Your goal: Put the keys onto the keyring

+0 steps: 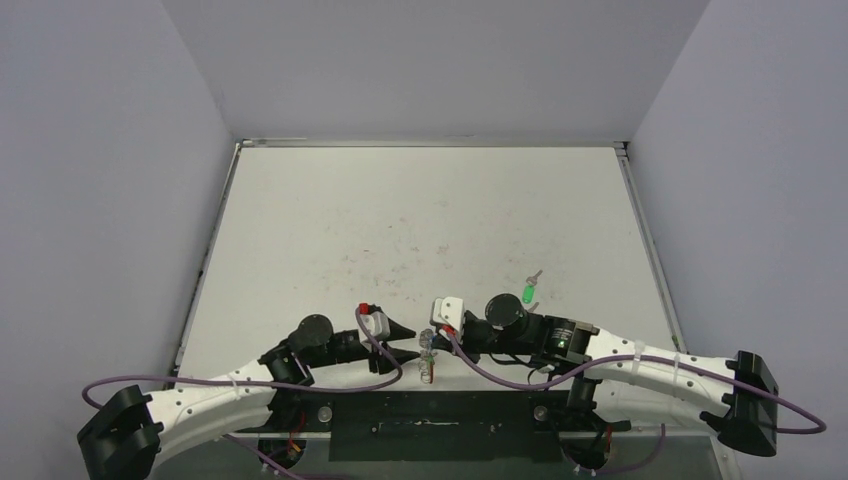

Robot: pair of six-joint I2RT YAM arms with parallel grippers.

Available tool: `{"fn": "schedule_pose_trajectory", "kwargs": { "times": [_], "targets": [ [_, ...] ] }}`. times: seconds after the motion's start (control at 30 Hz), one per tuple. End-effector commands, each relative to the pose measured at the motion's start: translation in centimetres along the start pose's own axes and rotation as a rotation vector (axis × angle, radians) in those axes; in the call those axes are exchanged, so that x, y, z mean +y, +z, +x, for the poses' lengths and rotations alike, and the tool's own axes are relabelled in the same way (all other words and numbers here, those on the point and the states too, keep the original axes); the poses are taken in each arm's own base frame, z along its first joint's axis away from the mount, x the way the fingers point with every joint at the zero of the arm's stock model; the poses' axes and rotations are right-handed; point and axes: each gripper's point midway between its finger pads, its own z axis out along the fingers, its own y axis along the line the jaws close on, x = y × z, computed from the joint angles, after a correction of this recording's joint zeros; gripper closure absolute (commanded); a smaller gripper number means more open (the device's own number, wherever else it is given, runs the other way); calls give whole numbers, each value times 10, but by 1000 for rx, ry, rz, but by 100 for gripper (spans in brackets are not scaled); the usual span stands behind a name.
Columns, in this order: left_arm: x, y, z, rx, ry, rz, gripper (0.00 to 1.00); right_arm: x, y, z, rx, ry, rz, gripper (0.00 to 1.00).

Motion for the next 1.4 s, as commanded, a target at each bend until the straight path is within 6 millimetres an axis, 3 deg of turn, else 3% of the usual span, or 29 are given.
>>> {"fn": "schedule_pose_trajectory", "kwargs": {
  "times": [0.0,0.23,0.77,1.37],
  "targets": [
    [-5,1,-32,-133,129,28,59,0,-3,-36,-180,-24,-31,100],
    [3,-5,-42,-172,205,-21,65,2,1,-35,-183,-27,-76,100],
    [-11,4,-51,-188,249,79,74,3,6,-35,-198,-44,-98,100],
    [-20,6,-64,-223,250,111,76,3,5,-34,-211,-41,-90,100]
  ]
}}
